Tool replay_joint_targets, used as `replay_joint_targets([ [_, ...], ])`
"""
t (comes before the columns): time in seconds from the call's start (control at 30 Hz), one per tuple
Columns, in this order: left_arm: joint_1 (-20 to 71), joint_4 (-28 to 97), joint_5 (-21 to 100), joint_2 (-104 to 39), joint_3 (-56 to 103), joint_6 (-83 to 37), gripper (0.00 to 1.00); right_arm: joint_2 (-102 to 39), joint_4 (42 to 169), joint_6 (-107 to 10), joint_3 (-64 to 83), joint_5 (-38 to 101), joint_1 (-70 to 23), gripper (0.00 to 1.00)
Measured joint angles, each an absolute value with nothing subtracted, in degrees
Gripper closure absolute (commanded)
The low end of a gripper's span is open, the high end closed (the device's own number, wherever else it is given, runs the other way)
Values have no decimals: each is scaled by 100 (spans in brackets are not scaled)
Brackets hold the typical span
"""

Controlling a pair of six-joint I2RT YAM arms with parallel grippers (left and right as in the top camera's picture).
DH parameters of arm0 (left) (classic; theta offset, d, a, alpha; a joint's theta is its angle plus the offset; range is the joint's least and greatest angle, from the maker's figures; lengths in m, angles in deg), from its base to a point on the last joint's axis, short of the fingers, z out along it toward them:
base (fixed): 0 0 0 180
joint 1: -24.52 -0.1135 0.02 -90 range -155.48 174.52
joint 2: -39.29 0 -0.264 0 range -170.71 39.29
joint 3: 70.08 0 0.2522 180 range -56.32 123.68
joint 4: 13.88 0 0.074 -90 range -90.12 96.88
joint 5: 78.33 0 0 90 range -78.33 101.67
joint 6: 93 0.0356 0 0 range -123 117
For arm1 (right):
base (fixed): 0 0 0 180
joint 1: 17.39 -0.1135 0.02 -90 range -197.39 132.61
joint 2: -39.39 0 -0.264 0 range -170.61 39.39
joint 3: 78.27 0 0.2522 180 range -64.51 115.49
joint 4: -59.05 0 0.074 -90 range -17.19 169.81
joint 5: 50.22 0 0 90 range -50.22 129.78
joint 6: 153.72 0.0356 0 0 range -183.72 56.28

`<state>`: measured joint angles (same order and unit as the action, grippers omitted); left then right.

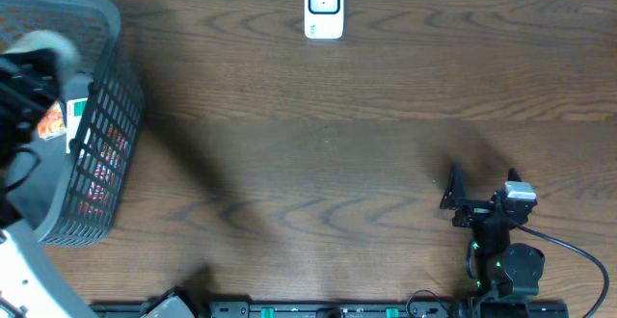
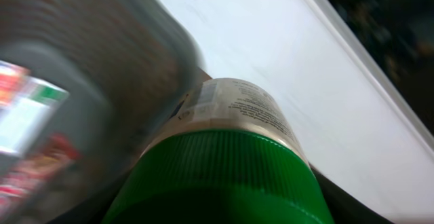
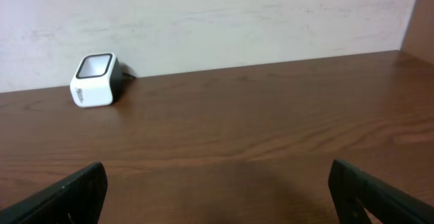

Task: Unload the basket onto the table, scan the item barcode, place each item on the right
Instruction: 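Carry the bottle to the table center and set it down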

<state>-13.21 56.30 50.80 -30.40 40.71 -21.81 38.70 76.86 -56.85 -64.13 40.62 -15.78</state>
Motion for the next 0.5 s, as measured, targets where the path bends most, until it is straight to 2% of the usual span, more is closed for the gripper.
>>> replay_joint_targets([
  [0.2, 311, 5735, 5070, -3094, 4071, -2290, 32, 3872, 7686, -5685, -6413, 4062, -1578, 1],
  [0.5, 2678, 5934, 3677, -3540, 3341, -2360, 32, 3870, 7684, -5685, -6413, 4062, -1578, 1],
])
